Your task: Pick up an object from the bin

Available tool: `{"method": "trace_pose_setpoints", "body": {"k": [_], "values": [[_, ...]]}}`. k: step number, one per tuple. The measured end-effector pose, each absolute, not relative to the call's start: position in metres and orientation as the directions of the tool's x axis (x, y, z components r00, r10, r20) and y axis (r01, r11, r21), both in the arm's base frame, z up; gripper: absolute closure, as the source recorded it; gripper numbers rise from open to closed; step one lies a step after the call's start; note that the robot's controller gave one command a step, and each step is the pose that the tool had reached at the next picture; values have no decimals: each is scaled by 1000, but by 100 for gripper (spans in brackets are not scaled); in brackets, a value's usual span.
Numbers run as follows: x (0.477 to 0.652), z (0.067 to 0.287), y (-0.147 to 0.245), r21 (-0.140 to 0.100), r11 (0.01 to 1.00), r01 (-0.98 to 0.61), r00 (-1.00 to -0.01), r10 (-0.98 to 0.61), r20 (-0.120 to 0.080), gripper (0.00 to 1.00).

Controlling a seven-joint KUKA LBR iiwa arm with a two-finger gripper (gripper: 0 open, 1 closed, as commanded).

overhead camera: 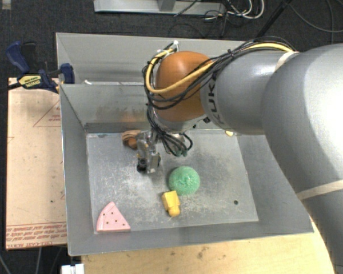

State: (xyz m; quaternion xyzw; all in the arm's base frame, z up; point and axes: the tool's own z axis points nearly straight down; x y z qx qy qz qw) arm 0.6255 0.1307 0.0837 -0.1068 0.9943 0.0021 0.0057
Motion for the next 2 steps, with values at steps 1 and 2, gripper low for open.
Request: {"method": "trace_pose_setpoints", "body": {"k": [1,2], "values": [[626,89,131,2,977,-212,-977,-212,-8,100],[625,94,130,2,977,-212,-977,-212,-3,100]]}}
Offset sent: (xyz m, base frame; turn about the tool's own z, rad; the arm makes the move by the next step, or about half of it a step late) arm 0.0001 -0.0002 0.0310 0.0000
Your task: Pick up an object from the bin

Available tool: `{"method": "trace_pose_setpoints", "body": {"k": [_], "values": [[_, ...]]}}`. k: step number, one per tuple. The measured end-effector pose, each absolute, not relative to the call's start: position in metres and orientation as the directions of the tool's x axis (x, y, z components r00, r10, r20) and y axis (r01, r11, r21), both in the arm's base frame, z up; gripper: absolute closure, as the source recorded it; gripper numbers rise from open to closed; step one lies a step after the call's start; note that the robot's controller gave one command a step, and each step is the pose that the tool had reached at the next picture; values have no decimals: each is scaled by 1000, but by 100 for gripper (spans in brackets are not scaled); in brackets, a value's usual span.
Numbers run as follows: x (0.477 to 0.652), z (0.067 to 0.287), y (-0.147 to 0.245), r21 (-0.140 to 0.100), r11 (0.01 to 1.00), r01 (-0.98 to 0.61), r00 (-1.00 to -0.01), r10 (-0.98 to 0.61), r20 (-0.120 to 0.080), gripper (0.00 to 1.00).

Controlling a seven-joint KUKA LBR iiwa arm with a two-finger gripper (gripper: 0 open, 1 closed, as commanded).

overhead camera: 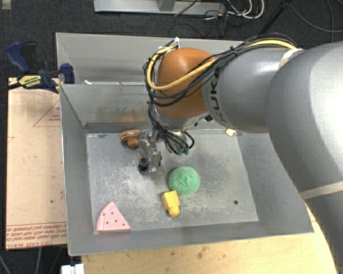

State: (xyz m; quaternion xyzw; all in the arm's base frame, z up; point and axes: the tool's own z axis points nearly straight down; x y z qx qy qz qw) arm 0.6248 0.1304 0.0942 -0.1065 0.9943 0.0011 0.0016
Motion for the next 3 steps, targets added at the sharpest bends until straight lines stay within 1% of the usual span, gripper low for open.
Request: {"method": "trace_pose_setpoints", "body": {"k": [3], "values": [[625,116,131,2,978,-211,-978,-211,-4,100]]}}
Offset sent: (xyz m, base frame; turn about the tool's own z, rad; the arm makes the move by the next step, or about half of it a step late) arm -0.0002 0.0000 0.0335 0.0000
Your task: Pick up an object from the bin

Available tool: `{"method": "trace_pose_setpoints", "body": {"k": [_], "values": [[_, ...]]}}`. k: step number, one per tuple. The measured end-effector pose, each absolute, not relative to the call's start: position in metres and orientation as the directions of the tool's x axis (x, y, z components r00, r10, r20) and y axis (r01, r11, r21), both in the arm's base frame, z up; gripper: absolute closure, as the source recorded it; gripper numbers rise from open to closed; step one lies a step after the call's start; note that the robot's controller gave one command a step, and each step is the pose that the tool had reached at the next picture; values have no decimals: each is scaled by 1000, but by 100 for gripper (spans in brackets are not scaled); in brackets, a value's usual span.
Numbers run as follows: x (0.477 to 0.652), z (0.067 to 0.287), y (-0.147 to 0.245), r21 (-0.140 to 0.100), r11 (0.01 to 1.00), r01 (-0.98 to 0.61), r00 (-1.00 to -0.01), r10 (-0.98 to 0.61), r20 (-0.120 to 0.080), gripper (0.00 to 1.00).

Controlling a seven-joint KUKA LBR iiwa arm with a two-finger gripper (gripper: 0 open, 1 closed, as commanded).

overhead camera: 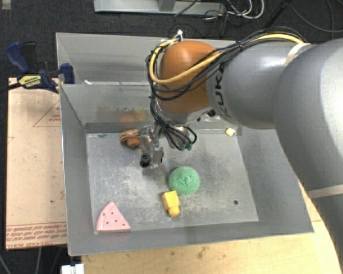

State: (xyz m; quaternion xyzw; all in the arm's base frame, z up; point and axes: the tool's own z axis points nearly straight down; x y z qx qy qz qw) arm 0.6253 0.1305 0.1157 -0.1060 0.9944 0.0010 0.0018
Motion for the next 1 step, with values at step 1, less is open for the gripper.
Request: {"method": "trace_pose_setpoints", "body": {"k": [1], "values": [[626,120,131,2,978,-210,-978,-210,-5,100]]}}
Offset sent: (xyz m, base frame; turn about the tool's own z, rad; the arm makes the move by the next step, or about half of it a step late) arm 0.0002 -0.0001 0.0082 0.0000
